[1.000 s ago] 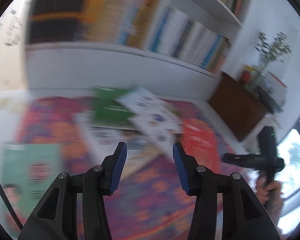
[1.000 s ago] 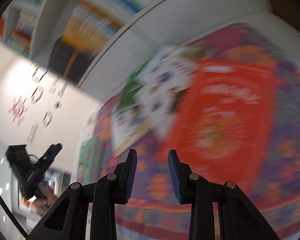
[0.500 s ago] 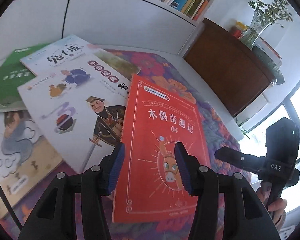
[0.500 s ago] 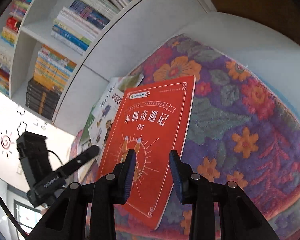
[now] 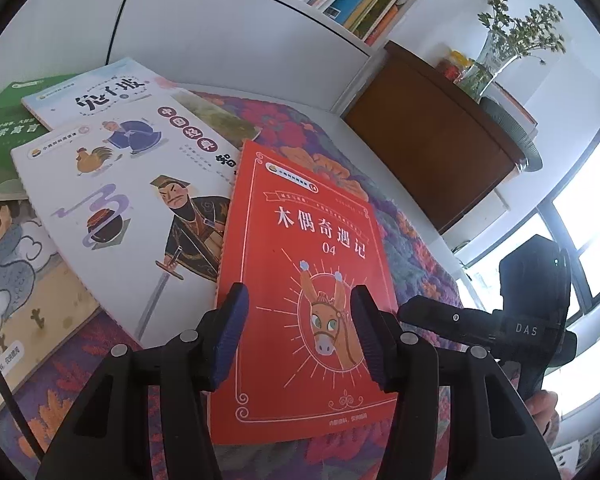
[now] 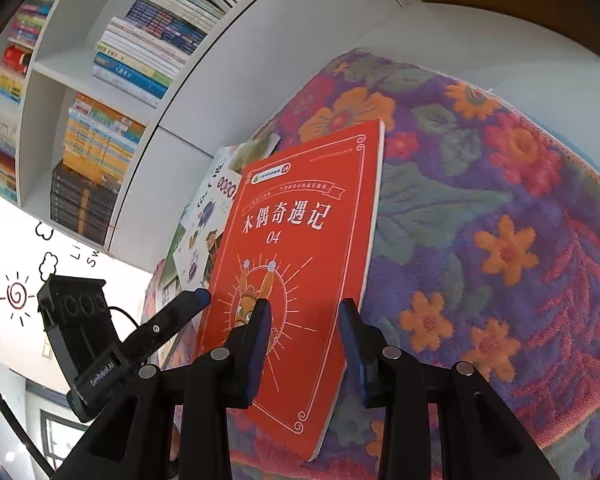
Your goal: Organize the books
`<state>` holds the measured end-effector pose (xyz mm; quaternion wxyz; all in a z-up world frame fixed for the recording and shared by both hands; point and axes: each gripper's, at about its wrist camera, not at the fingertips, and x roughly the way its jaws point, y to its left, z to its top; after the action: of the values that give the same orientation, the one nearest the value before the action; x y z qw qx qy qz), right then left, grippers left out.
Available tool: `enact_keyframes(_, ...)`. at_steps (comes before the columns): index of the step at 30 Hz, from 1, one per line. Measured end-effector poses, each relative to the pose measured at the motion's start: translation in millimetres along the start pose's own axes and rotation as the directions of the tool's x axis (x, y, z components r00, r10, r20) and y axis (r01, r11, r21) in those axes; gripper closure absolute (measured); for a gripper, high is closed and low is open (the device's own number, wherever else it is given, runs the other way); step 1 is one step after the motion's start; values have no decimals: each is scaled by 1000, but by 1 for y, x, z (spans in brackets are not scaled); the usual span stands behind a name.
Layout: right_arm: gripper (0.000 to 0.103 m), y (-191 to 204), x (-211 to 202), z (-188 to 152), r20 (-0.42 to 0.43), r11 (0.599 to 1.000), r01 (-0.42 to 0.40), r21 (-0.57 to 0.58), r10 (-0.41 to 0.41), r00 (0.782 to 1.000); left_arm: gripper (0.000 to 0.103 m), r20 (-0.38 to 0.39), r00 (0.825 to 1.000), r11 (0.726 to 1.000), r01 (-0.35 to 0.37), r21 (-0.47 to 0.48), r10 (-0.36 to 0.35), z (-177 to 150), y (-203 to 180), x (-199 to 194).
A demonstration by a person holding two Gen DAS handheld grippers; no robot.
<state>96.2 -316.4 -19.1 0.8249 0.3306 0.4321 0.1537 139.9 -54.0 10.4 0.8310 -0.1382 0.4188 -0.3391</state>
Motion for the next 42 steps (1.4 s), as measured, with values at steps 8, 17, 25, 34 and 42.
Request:
enact_keyframes(8, 53, -2, -2, 2, -18, 999, 50, 2, -50, 999, 54, -36, 999, 999, 28, -44, -30, 3, 5, 1)
enact_keyframes(17, 51, -3, 2, 0, 5, 1000, -8, -13, 8, 1000, 61, -144, 989, 998, 13, -58, -21, 0, -9, 7)
enact_keyframes(25, 51, -2, 2, 0, 2, 1000, -6, -8, 6, 1000, 59, -38, 964, 957, -256, 137, 263, -2, -28, 2)
enact_keyframes(34, 51, -3, 2, 0, -12, 1000, -13, 3, 13, 1000, 55, -32, 937, 921, -335, 198, 348, -4, -26, 10)
enact_keyframes(42, 47, 1, 1, -2, -15, 999, 3, -34, -3, 1000, 54, -59, 935, 919, -330, 217, 350, -8, -32, 10)
